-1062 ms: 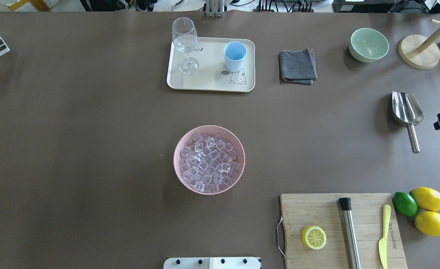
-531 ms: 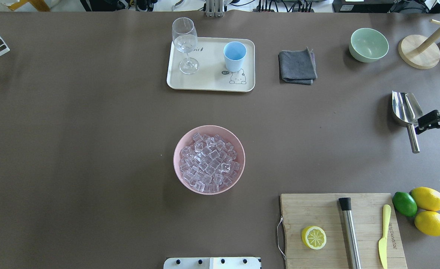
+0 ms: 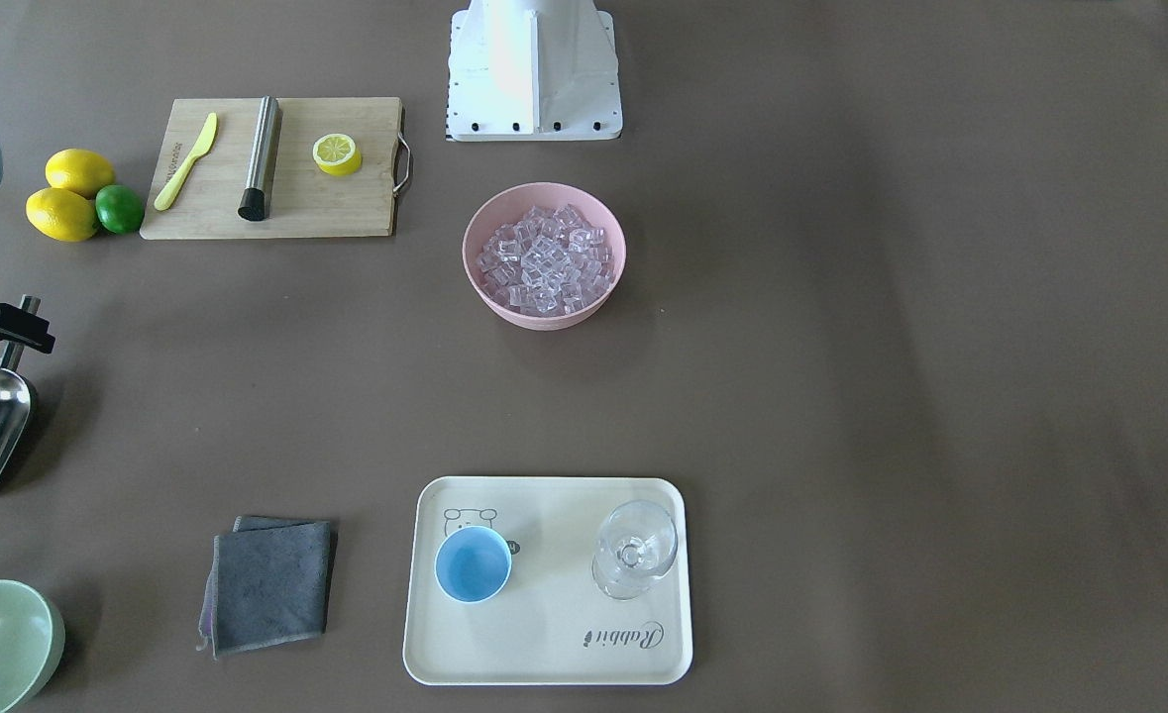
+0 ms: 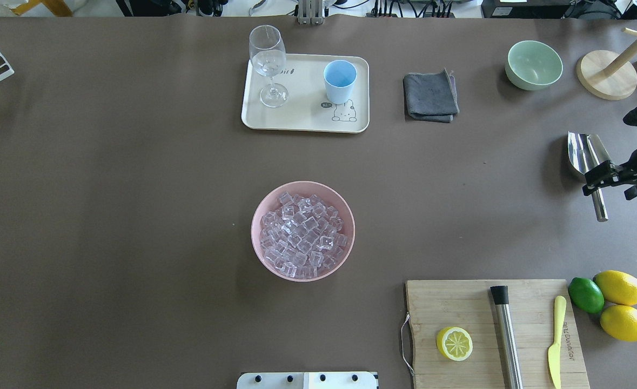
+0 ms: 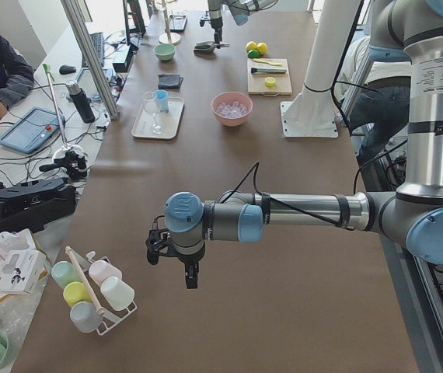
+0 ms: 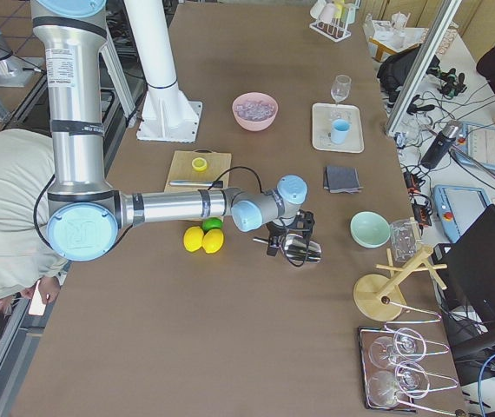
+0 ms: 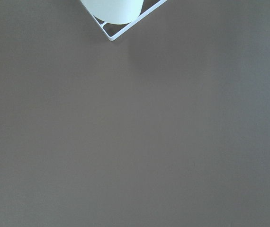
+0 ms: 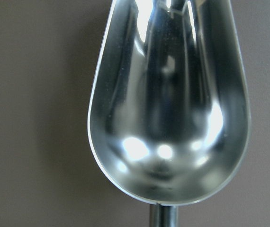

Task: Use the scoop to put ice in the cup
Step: 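Move the right gripper to the handle of the standing metal scoop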

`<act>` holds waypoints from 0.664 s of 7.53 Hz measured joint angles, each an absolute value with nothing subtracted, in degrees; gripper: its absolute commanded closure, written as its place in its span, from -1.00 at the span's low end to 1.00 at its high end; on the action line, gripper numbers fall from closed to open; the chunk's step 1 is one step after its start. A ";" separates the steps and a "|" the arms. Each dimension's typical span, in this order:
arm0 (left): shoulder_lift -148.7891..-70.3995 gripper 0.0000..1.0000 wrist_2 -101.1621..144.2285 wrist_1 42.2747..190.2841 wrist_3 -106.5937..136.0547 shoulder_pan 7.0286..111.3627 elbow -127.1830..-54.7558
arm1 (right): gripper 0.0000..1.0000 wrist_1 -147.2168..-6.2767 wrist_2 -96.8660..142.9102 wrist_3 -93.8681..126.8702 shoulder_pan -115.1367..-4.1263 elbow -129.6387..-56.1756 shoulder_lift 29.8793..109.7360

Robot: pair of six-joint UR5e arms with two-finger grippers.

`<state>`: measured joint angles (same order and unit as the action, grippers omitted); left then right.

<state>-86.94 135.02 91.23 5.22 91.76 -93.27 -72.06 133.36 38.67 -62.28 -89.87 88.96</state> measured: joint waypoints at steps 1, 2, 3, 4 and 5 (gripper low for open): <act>-86.93 -0.96 135.06 91.32 5.19 91.76 -93.30 | -0.97 -72.08 133.31 38.88 -61.70 -88.74 88.06; -86.93 -0.96 135.08 91.37 5.15 91.76 -93.28 | -0.96 -72.20 133.31 39.32 -61.12 -88.20 87.44; -86.93 -0.96 135.08 91.39 5.12 91.76 -93.22 | -0.96 -72.36 133.33 39.87 -60.67 -87.99 87.02; -86.93 -0.96 135.05 91.40 5.10 91.76 -93.16 | -0.96 -72.50 133.41 40.20 -60.44 -87.80 86.82; -86.95 -0.96 135.02 91.40 5.06 91.76 -93.24 | -0.96 -72.60 133.51 40.35 -60.31 -87.70 86.92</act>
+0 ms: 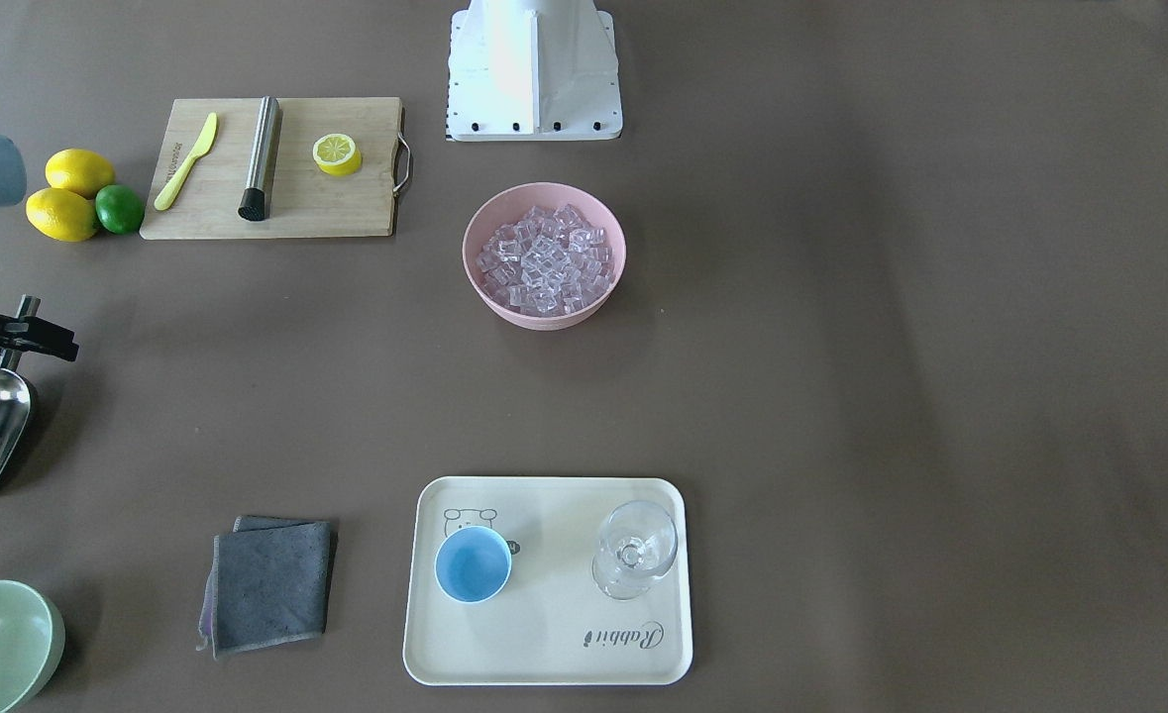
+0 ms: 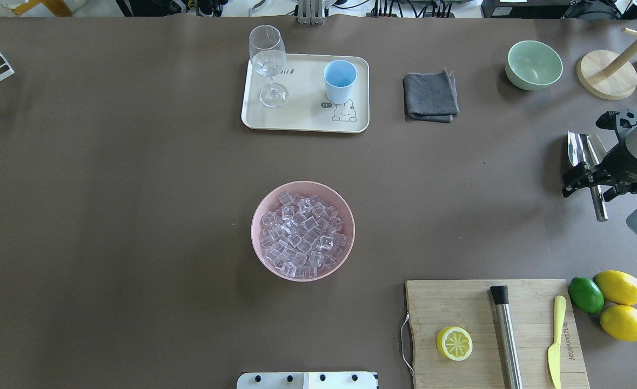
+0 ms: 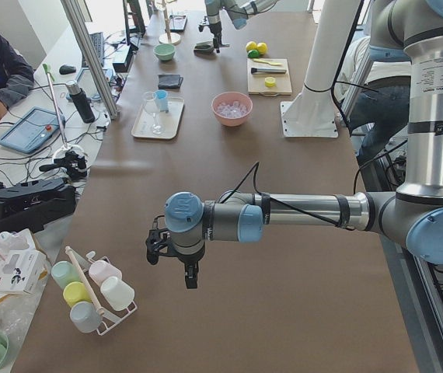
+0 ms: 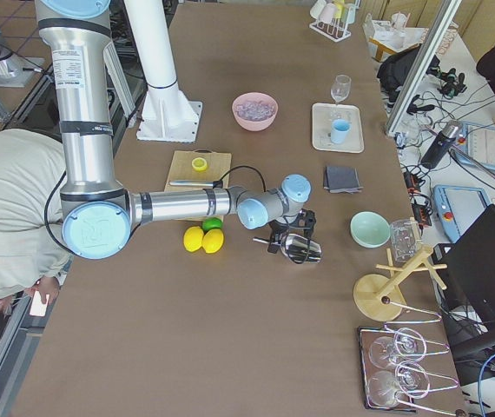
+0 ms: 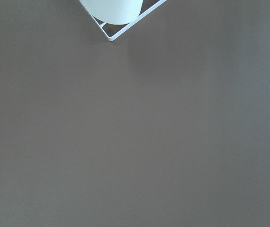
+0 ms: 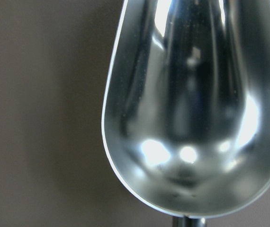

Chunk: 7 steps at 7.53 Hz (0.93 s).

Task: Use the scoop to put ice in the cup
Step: 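Move the right gripper to the handle of the standing metal scoop, then close the right gripper on the scoop handle and lift it off the stand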

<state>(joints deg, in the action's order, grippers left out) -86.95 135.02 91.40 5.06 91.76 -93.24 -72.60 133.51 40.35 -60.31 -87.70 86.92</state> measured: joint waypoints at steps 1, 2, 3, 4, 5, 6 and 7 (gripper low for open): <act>-86.95 -0.96 135.01 91.41 5.03 91.75 -93.29 | -0.88 -72.67 133.57 40.40 -60.25 -87.67 87.30; -86.95 -0.96 135.00 91.41 5.02 91.71 -93.31 | -0.66 -72.95 133.67 40.42 -60.23 -87.73 87.62; -86.96 -0.96 135.00 91.41 5.01 91.70 -93.30 | -0.54 -74.28 133.81 40.43 -60.21 -88.38 87.75; -86.96 -0.96 135.00 91.40 5.01 91.68 -93.28 | -0.45 -76.59 133.89 40.43 -60.21 -89.76 87.77; -86.97 -0.96 135.00 91.37 5.05 91.67 -93.30 | -0.44 -78.69 133.87 40.43 -60.21 -90.98 87.73; -87.00 -0.96 135.00 91.34 5.08 91.67 -93.32 | -0.45 -79.87 133.73 40.43 -60.20 -91.71 87.81; -87.01 -0.96 135.00 91.32 5.09 91.67 -93.33 | -0.45 -80.39 133.50 40.38 -60.21 -91.98 87.96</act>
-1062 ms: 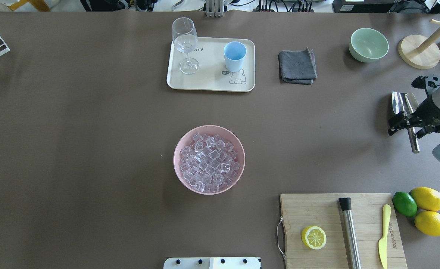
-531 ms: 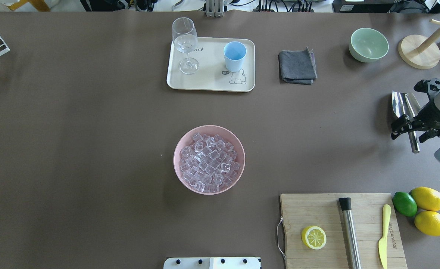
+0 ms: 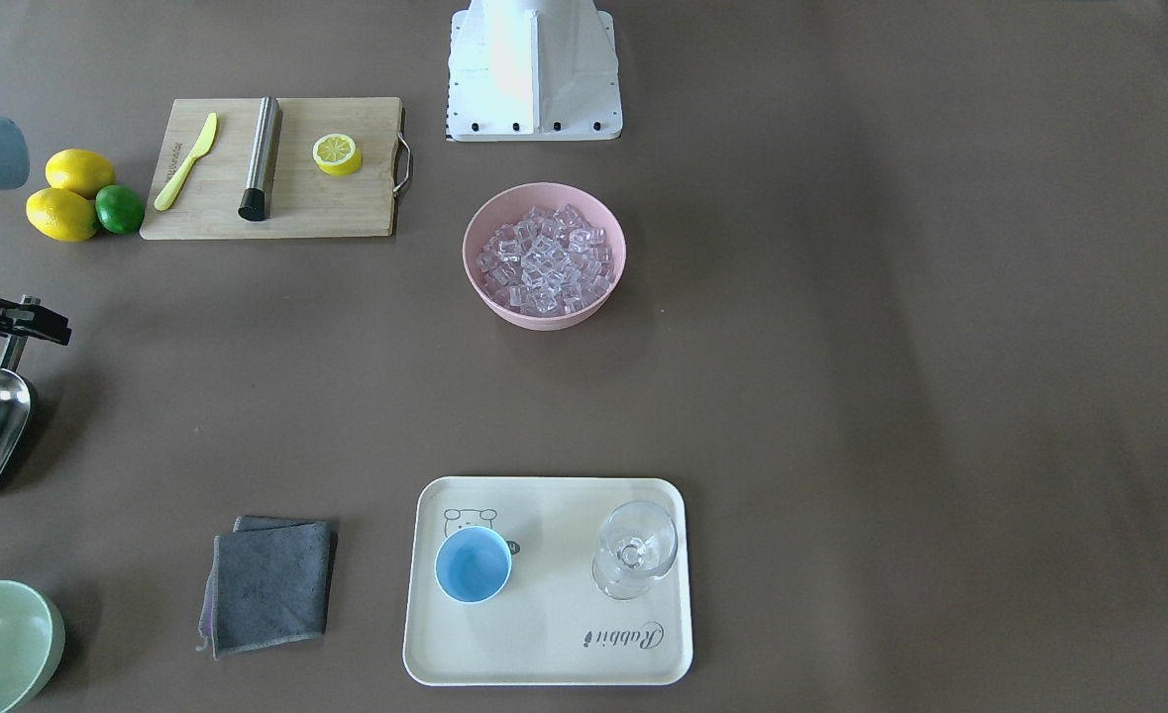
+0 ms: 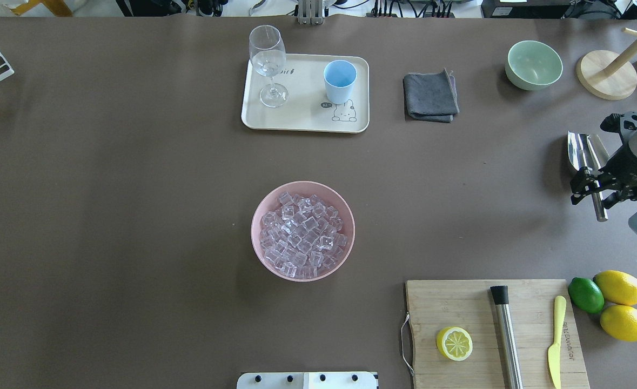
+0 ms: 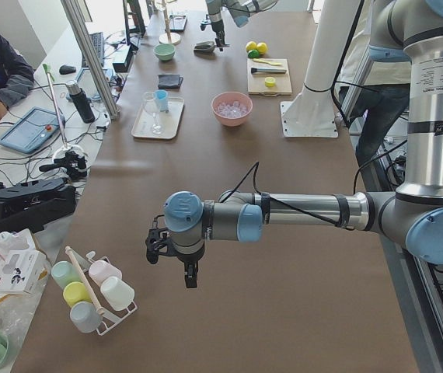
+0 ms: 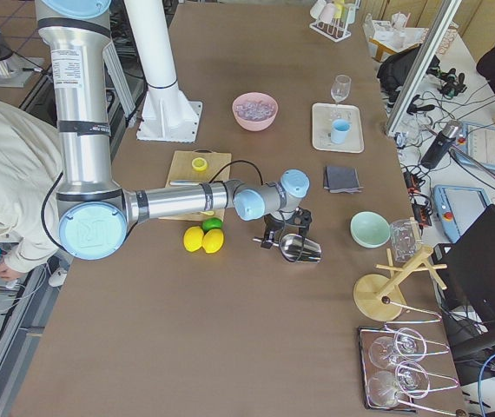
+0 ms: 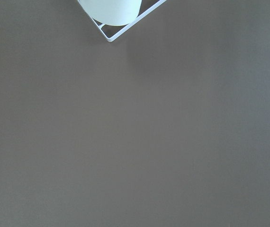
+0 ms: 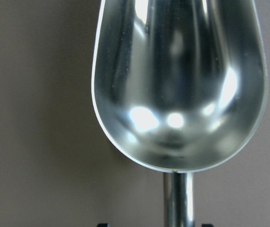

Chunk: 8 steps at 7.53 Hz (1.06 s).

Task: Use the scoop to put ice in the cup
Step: 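Close the right gripper on the scoop handle and lift it off the stand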

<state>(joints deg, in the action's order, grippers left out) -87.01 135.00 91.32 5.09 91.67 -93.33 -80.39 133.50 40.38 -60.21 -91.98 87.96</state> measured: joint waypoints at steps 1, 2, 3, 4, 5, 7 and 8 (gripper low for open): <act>-87.01 -0.96 135.00 91.32 5.10 91.67 -93.34 | -0.45 -80.54 133.23 40.26 -60.20 -91.93 88.18; -87.01 -0.96 135.00 91.32 5.10 91.66 -93.34 | -0.44 -80.57 132.84 40.11 -60.20 -91.90 88.49; -87.02 -0.96 135.00 91.32 5.10 91.56 -93.34 | -0.18 -80.59 132.57 39.96 -60.21 -91.86 88.82; -87.07 -0.96 135.00 91.32 5.15 91.49 -93.41 | 0.09 -80.59 132.44 39.87 -60.20 -91.76 89.00; -87.18 -0.96 135.04 91.32 5.22 91.38 -93.56 | 0.33 -80.60 132.29 39.83 -60.21 -91.71 89.02; -87.49 -0.96 135.12 91.31 5.43 90.53 -94.02 | 1.00 -80.59 131.45 39.81 -60.21 -91.65 89.04; -87.59 -0.96 135.15 91.24 5.59 89.54 -94.86 | 1.00 -80.55 131.30 39.77 -60.20 -91.62 89.03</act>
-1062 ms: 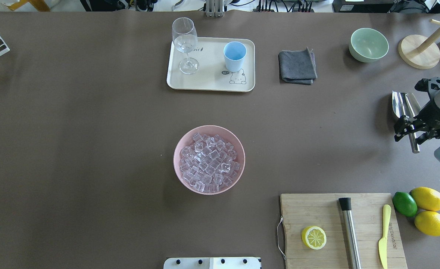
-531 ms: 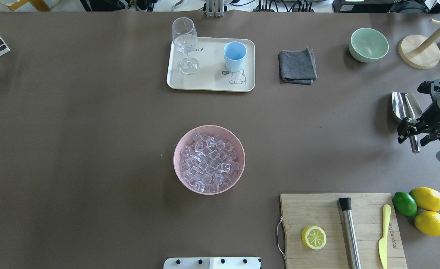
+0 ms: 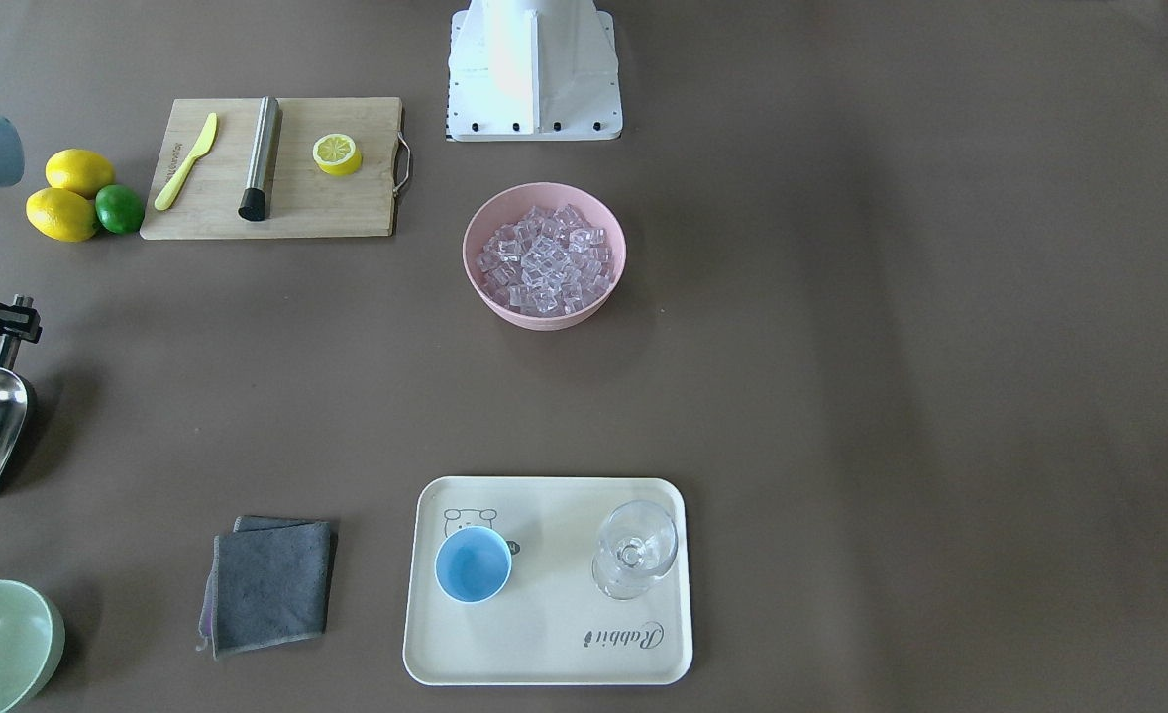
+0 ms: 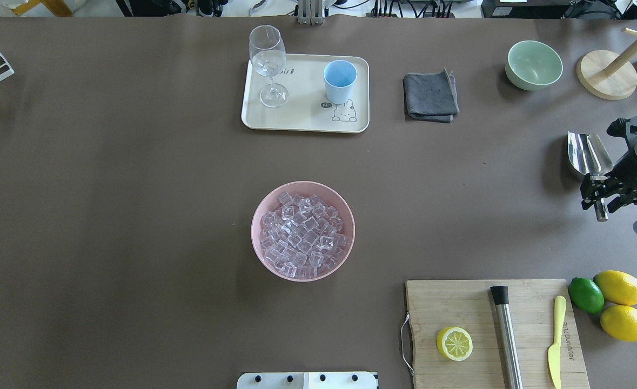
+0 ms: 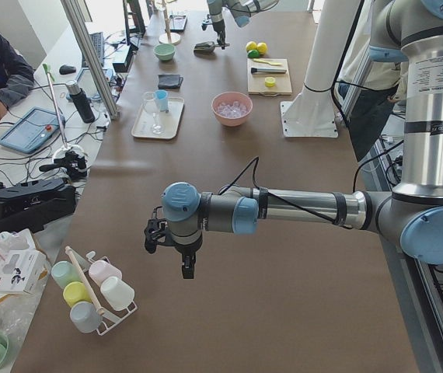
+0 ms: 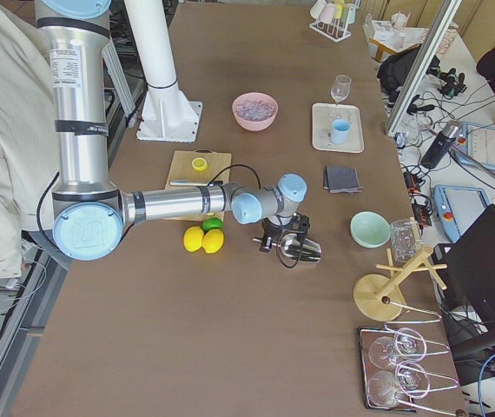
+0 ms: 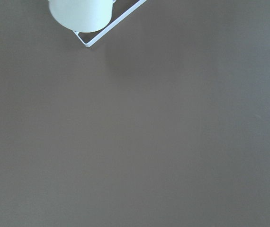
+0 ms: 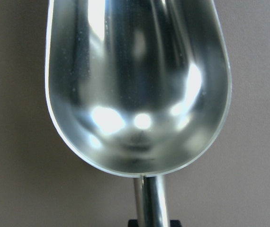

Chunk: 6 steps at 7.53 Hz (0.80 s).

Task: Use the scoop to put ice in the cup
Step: 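Close the right gripper on the scoop handle and lift it off the stand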

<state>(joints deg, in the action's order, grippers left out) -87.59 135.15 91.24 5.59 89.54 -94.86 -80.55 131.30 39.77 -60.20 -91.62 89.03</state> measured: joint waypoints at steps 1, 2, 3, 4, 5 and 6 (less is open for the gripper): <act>-87.73 -0.96 135.17 91.31 5.71 88.17 -95.91 | 1.00 -80.48 131.26 39.71 -60.21 -91.65 89.04; -88.06 -0.96 135.21 91.40 5.76 86.67 -96.86 | 1.00 -80.46 131.31 39.65 -60.24 -91.85 89.08; -88.78 -0.96 135.20 91.46 5.75 84.92 -97.72 | 1.00 -80.62 131.32 39.54 -60.28 -92.71 89.19; -90.11 -0.96 135.23 91.52 5.73 82.55 -98.36 | 1.00 -81.27 131.28 39.10 -60.33 -94.56 89.71; -91.72 -0.96 135.21 91.52 5.72 79.70 -98.80 | 1.00 -82.83 131.23 38.33 -60.38 -96.79 90.07; -93.67 -0.96 135.22 91.51 5.75 76.35 -99.15 | 1.00 -85.60 131.14 36.14 -60.57 -99.60 90.25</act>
